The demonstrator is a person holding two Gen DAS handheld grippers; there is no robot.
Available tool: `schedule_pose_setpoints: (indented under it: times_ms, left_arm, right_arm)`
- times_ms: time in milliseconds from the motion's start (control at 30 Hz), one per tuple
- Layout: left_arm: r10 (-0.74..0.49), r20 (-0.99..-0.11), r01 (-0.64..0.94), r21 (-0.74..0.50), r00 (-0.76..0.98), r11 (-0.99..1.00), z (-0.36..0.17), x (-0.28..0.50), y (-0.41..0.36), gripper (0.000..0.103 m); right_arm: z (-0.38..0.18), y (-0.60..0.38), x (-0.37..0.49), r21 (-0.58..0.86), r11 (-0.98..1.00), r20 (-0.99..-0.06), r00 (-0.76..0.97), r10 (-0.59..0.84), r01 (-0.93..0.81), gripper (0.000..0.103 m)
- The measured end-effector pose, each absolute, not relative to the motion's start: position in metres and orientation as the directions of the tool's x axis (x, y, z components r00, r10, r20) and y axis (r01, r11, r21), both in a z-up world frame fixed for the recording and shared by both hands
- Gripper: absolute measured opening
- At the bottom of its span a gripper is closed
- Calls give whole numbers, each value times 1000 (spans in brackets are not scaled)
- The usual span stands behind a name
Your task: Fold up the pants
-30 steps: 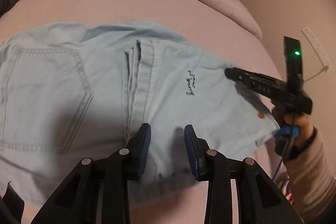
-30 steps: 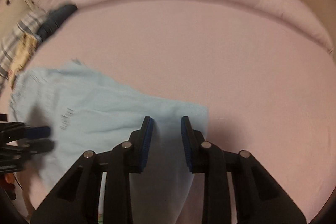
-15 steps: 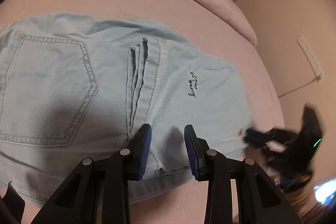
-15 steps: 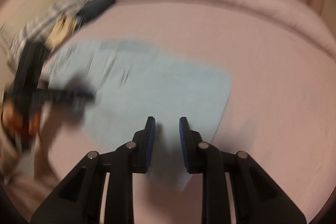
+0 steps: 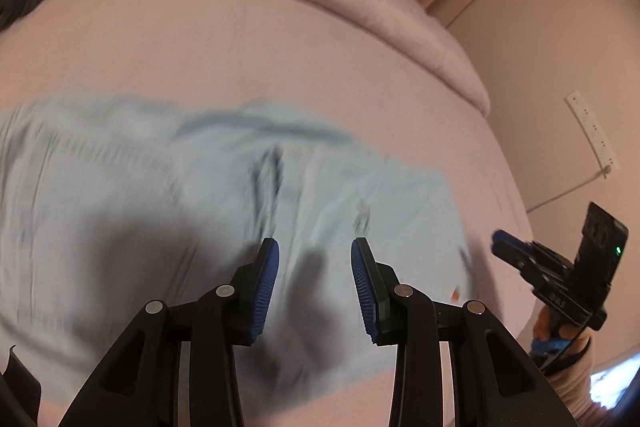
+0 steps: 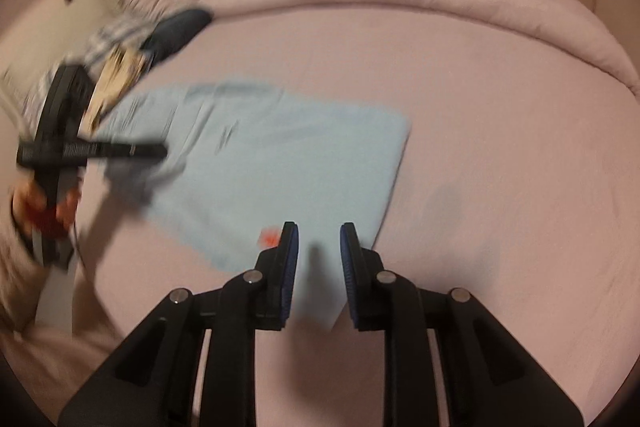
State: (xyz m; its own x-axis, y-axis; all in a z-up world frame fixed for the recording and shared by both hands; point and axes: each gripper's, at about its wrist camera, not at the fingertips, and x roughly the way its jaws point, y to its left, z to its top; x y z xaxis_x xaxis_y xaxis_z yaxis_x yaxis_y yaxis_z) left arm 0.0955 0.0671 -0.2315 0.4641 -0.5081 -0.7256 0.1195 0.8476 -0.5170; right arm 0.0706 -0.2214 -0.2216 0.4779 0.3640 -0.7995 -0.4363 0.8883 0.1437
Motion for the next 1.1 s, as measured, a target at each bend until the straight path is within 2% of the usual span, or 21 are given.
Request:
schedule_pose_setpoints:
  times_ms: [133, 200, 233, 333, 433, 533, 600, 633, 733, 833, 933, 1000, 1100]
  left_arm:
    - [-439, -744, 129, -438, 503, 890, -230, 127, 52, 35]
    - [-327, -795, 94, -327, 511, 940, -238, 139, 47, 36]
    - [-241, -835, 64, -242, 494, 968, -250, 147, 47, 39]
    - [-237, -818, 83, -228, 524, 970, -262, 146, 49, 41]
    - [-196, -809, 129, -149, 554, 980, -263, 135, 40, 41]
    - [-215, -812, 92, -197, 543, 976, -257, 132, 50, 41]
    - [-245, -804, 58, -255, 542, 965, -248, 124, 62, 41]
    - [-260, -791, 44, -284, 554, 958, -241, 114, 72, 41]
    - [-294, -754, 20, -350, 588, 937, -226, 85, 94, 41]
    - [-324, -718, -28, -430, 616, 902, -222, 48, 124, 41]
    - [-308, -709, -106, -474, 635, 874, -222, 6, 156, 41]
    - [-317, -689, -142, -521, 651, 842, -223, -19, 174, 41]
    - [-328, -658, -190, -588, 678, 787, -225, -48, 197, 45]
  right_arm:
    - [-224, -209, 110, 143, 913, -778, 526, 343, -383, 23]
    - [-233, -201, 133, 146, 925, -786, 526, 324, -352, 23]
    - [-233, -206, 134, 143, 928, -795, 518, 315, -344, 23]
    - [-268, -195, 157, 75, 947, -868, 448, 217, -312, 17]
    - [-273, -196, 152, 55, 939, -854, 471, 221, -340, 17]
    - [-269, -197, 149, 49, 937, -856, 469, 218, -347, 16]
    - [-259, -195, 145, 22, 949, -855, 486, 180, -313, 24]
    - [-253, -194, 140, 6, 949, -846, 504, 174, -316, 24]
    - [-231, -186, 106, 74, 917, -805, 519, 286, -392, 26]
    - [-235, -172, 75, 96, 865, -797, 483, 364, -492, 27]
    - [-277, -155, 55, 6, 844, -851, 441, 286, -536, 32]
    - [-276, -154, 47, -12, 862, -819, 500, 282, -506, 32]
    - [-266, -148, 55, 0, 881, -847, 469, 252, -473, 35]
